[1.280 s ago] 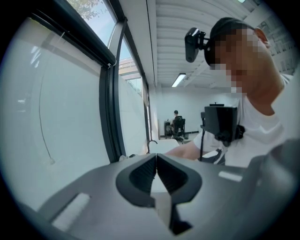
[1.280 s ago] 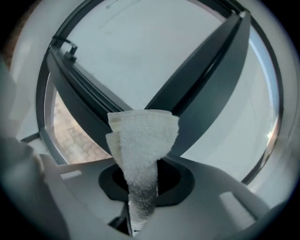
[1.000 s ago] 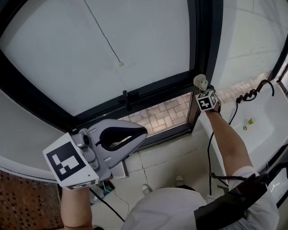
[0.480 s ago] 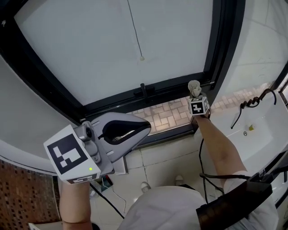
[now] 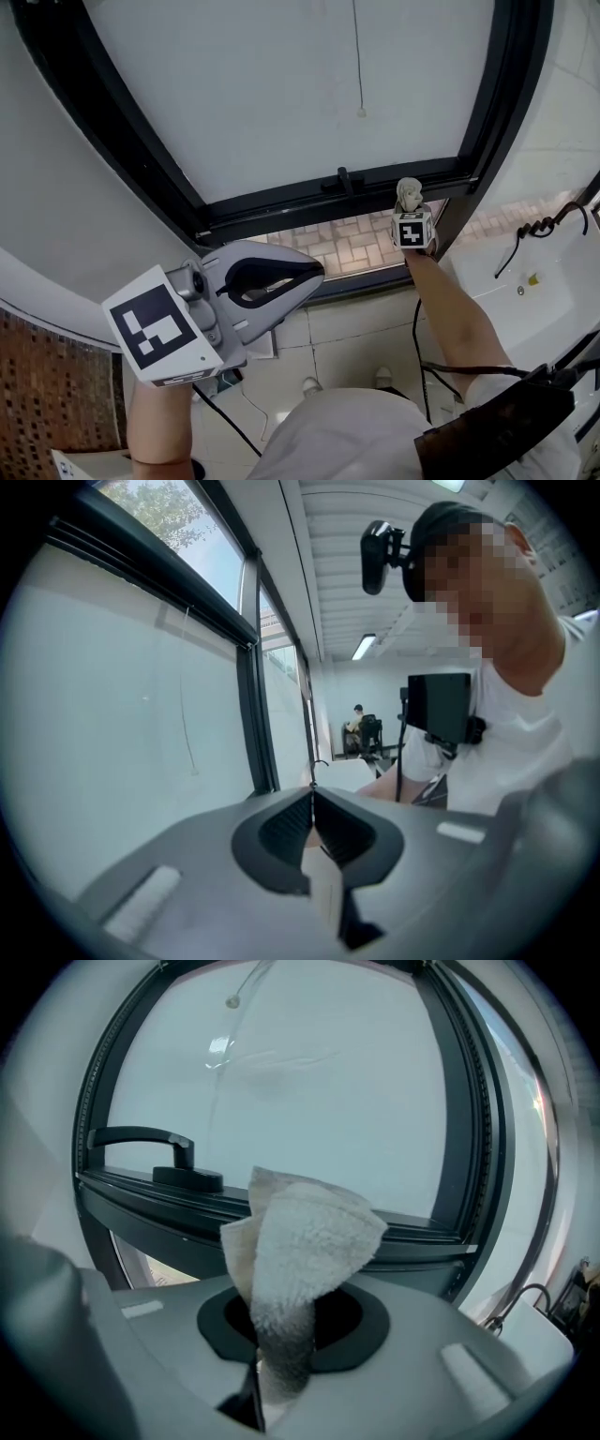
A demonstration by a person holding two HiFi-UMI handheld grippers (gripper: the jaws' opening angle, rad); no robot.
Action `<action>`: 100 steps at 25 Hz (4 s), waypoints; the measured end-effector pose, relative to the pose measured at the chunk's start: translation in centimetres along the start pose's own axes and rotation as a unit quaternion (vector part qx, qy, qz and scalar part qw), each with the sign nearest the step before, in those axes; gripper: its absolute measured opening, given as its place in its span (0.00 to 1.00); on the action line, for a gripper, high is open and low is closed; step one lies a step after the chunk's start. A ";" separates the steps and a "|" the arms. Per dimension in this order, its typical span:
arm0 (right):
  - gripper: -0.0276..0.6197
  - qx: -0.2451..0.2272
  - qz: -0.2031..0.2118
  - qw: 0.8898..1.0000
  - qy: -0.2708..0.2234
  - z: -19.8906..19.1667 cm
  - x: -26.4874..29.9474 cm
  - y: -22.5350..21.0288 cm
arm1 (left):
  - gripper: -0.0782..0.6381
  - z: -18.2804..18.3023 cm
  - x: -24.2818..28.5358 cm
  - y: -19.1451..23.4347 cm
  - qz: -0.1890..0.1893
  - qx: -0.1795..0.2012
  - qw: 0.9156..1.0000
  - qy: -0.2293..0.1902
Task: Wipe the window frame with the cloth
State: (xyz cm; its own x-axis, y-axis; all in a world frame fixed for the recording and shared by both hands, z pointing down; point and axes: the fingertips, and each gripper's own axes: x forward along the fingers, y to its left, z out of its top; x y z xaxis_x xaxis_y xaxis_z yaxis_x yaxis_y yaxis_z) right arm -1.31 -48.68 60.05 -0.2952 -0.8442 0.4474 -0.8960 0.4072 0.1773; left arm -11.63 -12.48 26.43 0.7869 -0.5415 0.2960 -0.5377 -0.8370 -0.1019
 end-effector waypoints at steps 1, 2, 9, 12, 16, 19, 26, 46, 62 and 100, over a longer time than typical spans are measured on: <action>0.15 -0.001 0.002 1.000 -0.001 0.1 -0.1 1.1 | 0.14 -0.3 -0.9 -0.1 0.000 -0.001 1.000 0.000; 0.15 0.000 0.006 1.000 -0.001 0.2 0.0 2.1 | 0.14 -0.6 -1.6 -0.3 -0.002 -0.001 1.000 0.002; 0.15 0.028 0.026 0.999 -0.002 0.5 0.2 8.3 | 0.14 -1.9 -4.6 -1.8 -0.019 0.014 1.000 0.004; 0.15 0.033 0.037 0.999 -0.006 1.0 -0.1 11.1 | 0.14 -2.3 -6.2 -2.3 -0.021 0.017 1.000 0.005; 0.15 0.029 0.052 0.998 -0.009 1.5 -0.3 14.9 | 0.14 -3.1 -7.8 -2.9 -0.024 0.013 1.000 0.006; 0.15 0.030 0.060 0.998 -0.010 2.1 -0.5 17.6 | 0.14 -3.8 -8.6 -3.3 -0.032 0.010 0.999 0.011; 0.15 0.055 0.096 0.994 -0.005 3.0 -0.8 24.4 | 0.14 -4.4 -10.4 -4.0 -0.033 0.009 0.999 0.007; 0.15 0.042 0.273 0.961 0.018 5.8 -2.7 46.6 | 0.14 -6.6 -14.4 -4.7 0.011 -0.018 1.000 0.014; 0.15 -0.094 0.376 0.921 0.039 6.5 -5.1 48.7 | 0.14 -7.0 -14.4 -4.4 0.023 -0.024 0.999 0.011; 0.15 -0.642 -0.085 0.689 -0.327 68.8 -35.9 39.8 | 0.14 -4.6 -13.9 -2.9 0.018 0.022 0.999 -0.045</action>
State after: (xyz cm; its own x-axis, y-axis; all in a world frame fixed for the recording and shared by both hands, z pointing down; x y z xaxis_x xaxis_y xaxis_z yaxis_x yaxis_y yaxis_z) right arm -49.22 -26.14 -9.23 -0.6845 -0.7233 -0.0912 -0.0287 -0.0982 0.9947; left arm -22.43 -2.20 27.02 0.7928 -0.5738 0.2054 -0.5529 -0.8189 -0.1538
